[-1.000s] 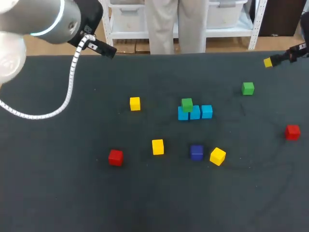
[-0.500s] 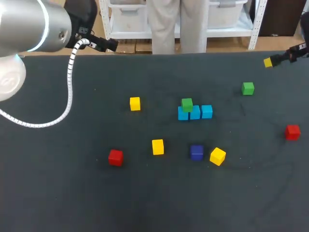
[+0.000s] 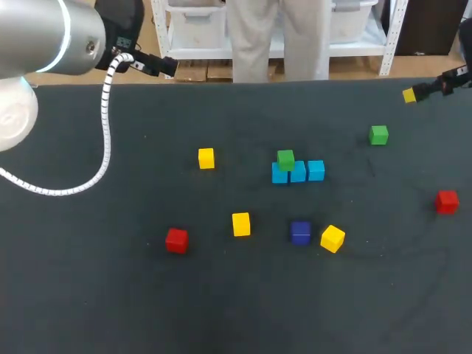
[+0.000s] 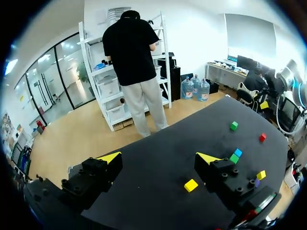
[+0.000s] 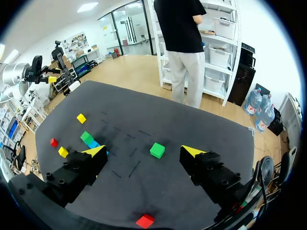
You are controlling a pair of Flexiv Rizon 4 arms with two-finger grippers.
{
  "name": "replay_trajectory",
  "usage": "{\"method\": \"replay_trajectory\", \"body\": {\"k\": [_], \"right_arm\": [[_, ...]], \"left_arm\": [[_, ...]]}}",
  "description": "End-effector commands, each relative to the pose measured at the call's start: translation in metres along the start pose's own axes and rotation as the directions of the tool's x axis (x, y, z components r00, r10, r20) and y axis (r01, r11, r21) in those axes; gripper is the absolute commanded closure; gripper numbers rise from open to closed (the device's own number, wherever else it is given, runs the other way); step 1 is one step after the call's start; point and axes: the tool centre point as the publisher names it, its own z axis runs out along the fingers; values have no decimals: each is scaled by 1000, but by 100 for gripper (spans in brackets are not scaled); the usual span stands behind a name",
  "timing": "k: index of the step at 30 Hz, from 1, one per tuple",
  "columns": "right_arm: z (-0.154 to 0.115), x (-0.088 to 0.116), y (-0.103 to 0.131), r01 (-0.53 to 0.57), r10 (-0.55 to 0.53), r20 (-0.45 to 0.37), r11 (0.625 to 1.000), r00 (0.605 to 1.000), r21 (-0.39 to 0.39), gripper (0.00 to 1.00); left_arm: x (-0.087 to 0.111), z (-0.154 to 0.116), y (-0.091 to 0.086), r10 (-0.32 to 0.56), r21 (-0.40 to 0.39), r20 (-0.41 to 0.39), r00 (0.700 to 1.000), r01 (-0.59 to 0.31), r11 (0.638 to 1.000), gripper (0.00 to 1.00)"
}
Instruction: Place the blue cubes, place green cubes on the blue cubes, place the yellow cubes on the green cubes, then place the red cubes on the yellow cubes, and place purple cube on the red cubes.
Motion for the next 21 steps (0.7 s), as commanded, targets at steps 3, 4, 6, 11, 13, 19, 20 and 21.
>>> {"method": "replay_trajectory", "body": {"k": [3,4,6,11,13,19,20,21], "right_arm": [[1,0,-1,1,-1,1,1000,1000,-6,0],[1,0,-1,1,-1,1,1000,1000,-6,0],[1,0,-1,1,-1,1,1000,1000,-6,0],[13,2,13,29,-31,-48,999,998,-44,0],[18,6,21,89,-92,-71,995,993,-45,0],[31,13,26,422,-428,-240,903,872,-78,0],[32,12,22,434,-447,-258,894,856,-109,0],[32,11,18,449,-465,-275,885,841,-124,0]], "left_arm": [[0,0,0,0,1,0,1000,0,1000,0],[0,0,0,0,1,0,1000,0,1000,0],[0,0,0,0,1,0,1000,0,1000,0],[0,0,0,0,1,0,1000,0,1000,0],[0,0,0,0,1,0,1000,0,1000,0],[0,0,0,0,1,0,1000,0,1000,0],[0,0,0,0,1,0,1000,0,1000,0],[0,0,0,0,1,0,1000,0,1000,0]]}}
